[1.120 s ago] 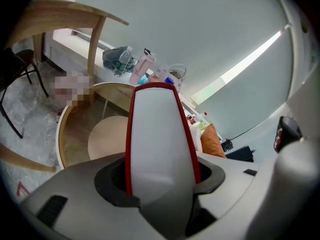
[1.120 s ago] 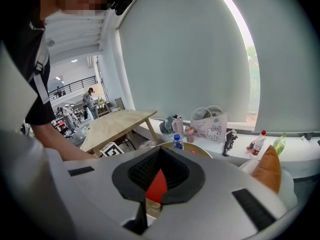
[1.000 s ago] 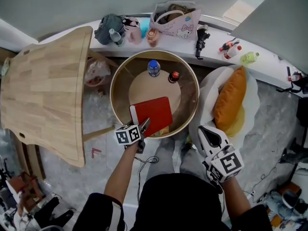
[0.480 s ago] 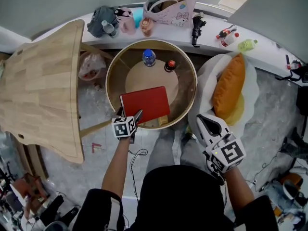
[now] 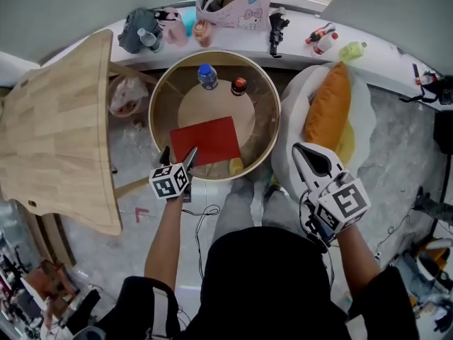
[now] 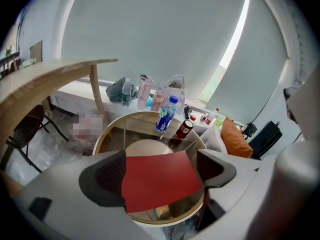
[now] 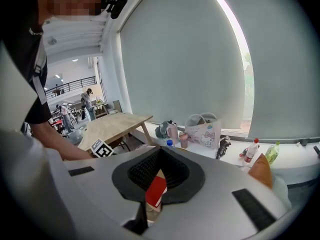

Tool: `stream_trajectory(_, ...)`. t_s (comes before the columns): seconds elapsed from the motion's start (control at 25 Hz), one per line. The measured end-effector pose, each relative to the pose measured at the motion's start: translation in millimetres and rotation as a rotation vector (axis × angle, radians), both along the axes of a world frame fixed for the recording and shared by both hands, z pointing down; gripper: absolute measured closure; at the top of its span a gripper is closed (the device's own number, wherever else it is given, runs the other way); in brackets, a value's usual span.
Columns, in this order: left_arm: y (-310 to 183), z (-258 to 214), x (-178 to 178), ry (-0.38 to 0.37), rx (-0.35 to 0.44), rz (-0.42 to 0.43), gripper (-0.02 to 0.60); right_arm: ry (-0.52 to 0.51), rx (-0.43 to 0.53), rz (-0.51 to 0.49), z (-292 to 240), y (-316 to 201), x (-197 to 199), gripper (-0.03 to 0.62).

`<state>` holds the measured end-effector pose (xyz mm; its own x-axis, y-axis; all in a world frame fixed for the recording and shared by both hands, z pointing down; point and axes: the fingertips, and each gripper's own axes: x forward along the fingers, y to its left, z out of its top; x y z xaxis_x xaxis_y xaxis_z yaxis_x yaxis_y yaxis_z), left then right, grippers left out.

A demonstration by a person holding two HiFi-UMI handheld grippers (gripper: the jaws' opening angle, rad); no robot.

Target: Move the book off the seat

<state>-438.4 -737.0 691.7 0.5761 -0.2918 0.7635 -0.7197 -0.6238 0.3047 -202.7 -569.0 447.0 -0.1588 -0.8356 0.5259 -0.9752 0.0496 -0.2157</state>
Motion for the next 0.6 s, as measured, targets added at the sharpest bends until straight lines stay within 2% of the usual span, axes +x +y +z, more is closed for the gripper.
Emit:
stream_trajectory(0.08, 2, -27, 9, 0.041, 0.053, 0.009, 0.174, 0.002, 0.024, 0.008, -8, 4, 6, 0.585)
stream_trajectory(0.28, 8, -113, 36, 0.156, 0.271, 0.024, 0.433, 0.01, 0.094, 0.019, -33, 17, 20, 0.585)
stream_trajectory(0.4, 16, -164, 50, 0.221, 0.351, 0.011, 0.553, 0.01, 0.138, 0.012, -48, 27, 26, 0.585)
stream_trajectory(0.6, 67, -249, 84, 0.302, 0.46, 0.088, 0.568, 0.013, 0.208, -0.013, -81, 58, 38, 0.585)
